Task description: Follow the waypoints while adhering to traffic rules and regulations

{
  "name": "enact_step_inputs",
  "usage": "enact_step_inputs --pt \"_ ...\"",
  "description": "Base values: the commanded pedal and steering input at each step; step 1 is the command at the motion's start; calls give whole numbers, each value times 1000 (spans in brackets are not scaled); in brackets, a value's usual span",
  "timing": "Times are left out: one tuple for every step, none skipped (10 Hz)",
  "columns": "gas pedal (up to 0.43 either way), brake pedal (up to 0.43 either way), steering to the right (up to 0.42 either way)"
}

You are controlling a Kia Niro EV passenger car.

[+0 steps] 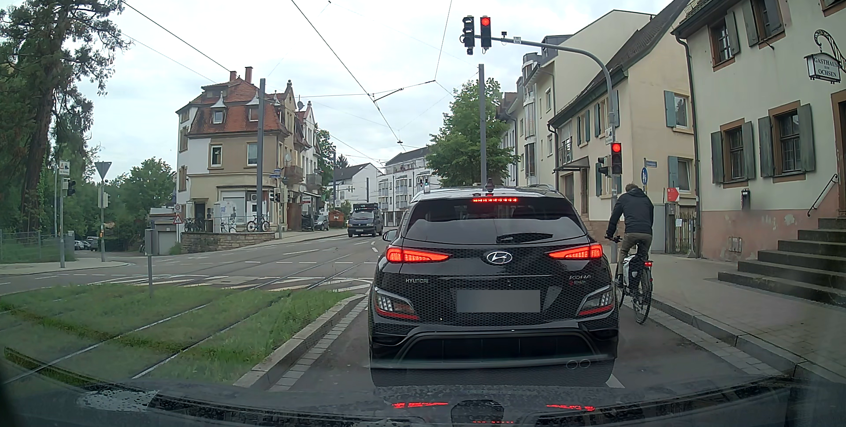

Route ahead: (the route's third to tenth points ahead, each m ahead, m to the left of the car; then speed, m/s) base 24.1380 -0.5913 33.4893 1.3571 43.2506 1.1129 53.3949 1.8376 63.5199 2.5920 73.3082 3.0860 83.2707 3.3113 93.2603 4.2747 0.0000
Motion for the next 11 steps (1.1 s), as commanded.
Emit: enact_step_inputs --pt "0 213 15" --pt "0 213 15" --pt "0 213 15" --pt "0 213 15" --pt "0 213 15" --pt "0 213 15" --pt "0 213 15" --pt "0 213 15" --pt "0 213 15" --pt "0 213 15" --pt "0 213 15"
